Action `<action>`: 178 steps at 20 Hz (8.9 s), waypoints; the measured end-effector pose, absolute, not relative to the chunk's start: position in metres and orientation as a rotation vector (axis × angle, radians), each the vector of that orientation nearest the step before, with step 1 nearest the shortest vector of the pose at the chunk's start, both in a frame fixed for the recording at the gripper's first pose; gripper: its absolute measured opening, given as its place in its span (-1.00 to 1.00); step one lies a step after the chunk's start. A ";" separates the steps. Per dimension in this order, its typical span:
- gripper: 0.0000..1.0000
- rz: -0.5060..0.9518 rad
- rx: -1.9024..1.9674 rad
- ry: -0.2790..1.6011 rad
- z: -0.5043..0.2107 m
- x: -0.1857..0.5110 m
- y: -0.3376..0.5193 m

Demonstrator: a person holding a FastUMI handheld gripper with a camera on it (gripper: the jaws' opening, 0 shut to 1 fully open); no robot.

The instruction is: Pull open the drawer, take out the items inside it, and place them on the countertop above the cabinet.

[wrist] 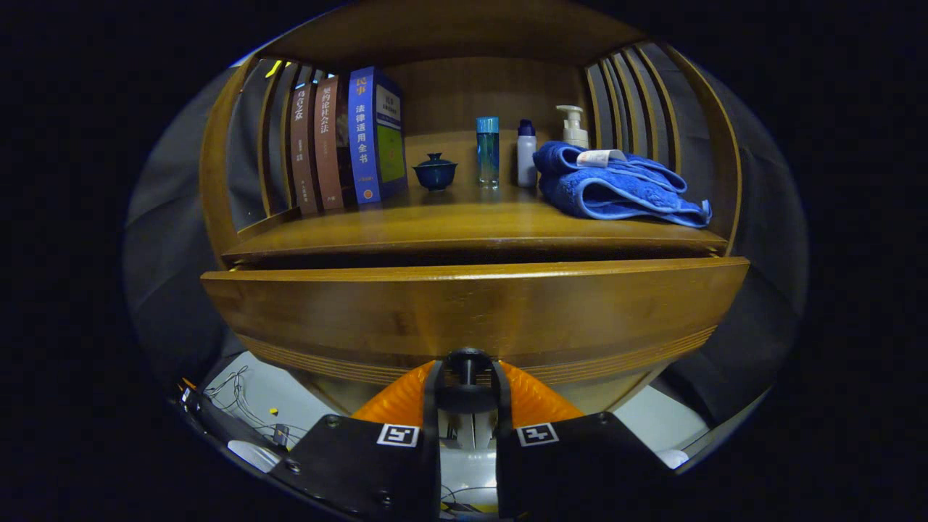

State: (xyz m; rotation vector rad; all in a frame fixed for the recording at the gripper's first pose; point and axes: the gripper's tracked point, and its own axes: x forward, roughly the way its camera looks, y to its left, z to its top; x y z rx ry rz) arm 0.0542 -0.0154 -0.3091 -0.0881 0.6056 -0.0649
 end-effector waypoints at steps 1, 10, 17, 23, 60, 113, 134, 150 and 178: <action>-0.32 -0.064 -0.089 0.615 -0.307 0.043 -0.015; -0.32 -0.060 -0.082 0.751 -0.295 -0.058 -0.012; -0.32 -0.064 -0.035 0.857 -0.300 -0.098 -0.010; -0.02 -0.081 0.003 0.902 -0.303 -0.111 -0.010; 0.98 -0.142 -0.071 1.463 -0.342 0.049 -0.021; 1.00 -0.073 -0.052 1.100 -0.253 0.277 -0.047; 1.00 0.005 -0.047 0.404 -0.121 0.056 -0.020; 1.00 -0.077 -0.034 0.500 -0.240 -0.015 -0.037; 1.00 -0.106 0.002 0.476 -0.262 0.174 -0.047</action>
